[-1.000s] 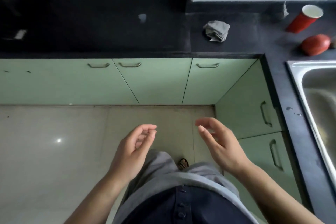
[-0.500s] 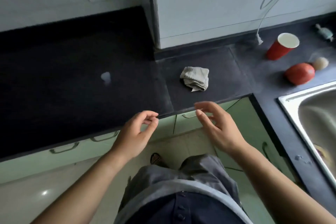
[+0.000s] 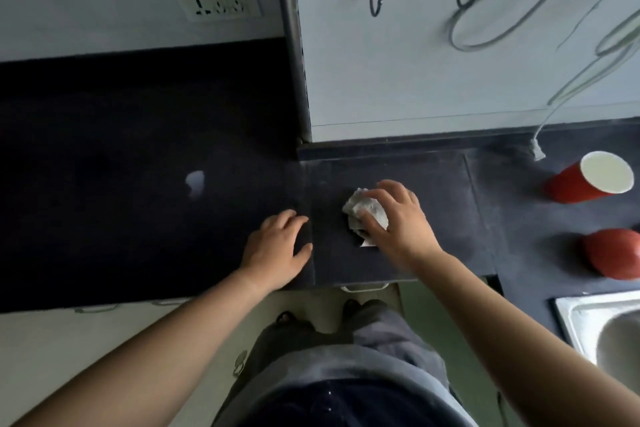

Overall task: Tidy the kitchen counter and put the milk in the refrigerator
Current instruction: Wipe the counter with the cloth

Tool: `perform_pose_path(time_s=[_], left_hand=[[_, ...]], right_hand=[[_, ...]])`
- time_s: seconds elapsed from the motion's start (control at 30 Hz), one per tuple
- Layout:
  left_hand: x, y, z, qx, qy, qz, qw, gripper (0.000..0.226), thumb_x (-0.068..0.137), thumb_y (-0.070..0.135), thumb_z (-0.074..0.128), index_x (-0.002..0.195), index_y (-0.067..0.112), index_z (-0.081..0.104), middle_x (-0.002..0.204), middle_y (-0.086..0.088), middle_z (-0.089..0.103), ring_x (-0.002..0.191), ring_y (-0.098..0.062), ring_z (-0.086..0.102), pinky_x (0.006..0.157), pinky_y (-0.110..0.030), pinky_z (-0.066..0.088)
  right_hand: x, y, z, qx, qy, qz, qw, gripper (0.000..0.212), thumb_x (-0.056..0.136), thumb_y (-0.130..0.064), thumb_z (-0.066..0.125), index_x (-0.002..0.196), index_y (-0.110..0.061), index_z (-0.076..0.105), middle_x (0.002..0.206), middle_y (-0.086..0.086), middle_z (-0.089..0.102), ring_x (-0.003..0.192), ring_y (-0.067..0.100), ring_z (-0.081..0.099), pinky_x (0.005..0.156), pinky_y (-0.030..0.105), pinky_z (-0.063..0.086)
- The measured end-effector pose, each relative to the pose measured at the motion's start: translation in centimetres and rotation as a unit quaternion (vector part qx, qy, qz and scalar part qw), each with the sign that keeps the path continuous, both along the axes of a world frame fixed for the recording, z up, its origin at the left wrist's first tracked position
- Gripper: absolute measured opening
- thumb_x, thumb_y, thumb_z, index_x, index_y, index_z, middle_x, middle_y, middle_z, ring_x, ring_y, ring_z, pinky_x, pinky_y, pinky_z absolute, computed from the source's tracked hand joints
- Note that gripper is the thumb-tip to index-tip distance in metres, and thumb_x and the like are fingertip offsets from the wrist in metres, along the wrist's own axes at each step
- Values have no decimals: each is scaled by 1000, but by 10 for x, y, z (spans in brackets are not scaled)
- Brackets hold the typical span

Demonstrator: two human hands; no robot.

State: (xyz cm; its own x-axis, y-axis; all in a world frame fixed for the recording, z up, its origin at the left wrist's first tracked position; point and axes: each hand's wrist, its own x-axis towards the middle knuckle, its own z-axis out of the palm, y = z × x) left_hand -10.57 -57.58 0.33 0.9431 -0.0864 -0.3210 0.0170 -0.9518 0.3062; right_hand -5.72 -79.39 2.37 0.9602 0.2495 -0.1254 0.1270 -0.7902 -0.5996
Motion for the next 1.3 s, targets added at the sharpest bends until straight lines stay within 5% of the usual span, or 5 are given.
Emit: perform_pose_path(time_s=[0.17, 0.5, 0.83, 1.07, 1.3], left_hand=[[-1, -6, -24, 58, 10, 12, 998, 70, 92, 46, 41, 149, 28, 5, 158, -3, 9, 143, -24, 15, 111, -40, 29], [-12, -10, -40, 100, 18, 8, 995, 65, 91, 49, 41, 147, 28, 17, 158, -8, 11, 144, -28, 14, 110, -49, 24], [-9, 1, -31, 60, 9, 20, 998, 74, 80, 59, 5, 147, 29, 18, 158, 0, 11, 144, -20, 13, 113, -41, 22], [-18, 59, -19, 22, -34, 46, 998, 66, 86, 56, 17, 141, 24, 35, 150, 1, 34, 137, -18, 31, 107, -39, 34], [-31, 160, -15, 4, -58, 31, 998, 61, 87, 52, 27, 134, 19, 46, 141, -1, 47, 130, -20, 42, 101, -37, 39]], right_hand=[[20, -3, -30, -116, 27, 109, 987, 48, 87, -48, 49, 133, -41, 37, 149, -4, 22, 133, 26, 18, 104, 52, 29], [19, -13, -58, -189, -42, 156, 969, 49, 80, -49, 53, 126, -35, 42, 137, 6, 45, 110, 37, 45, 73, 48, 46], [22, 1, -46, -10, 16, 54, 998, 50, 83, -34, 64, 129, -28, 48, 134, 5, 41, 108, 32, 42, 83, 38, 45], [12, 71, -26, 60, 27, 76, 995, 51, 82, -37, 64, 130, -30, 48, 131, -2, 44, 112, 25, 44, 89, 27, 35], [4, 184, -24, 120, 21, 10, 993, 48, 81, -34, 65, 126, -28, 50, 128, -1, 47, 112, 25, 46, 96, 38, 42]])
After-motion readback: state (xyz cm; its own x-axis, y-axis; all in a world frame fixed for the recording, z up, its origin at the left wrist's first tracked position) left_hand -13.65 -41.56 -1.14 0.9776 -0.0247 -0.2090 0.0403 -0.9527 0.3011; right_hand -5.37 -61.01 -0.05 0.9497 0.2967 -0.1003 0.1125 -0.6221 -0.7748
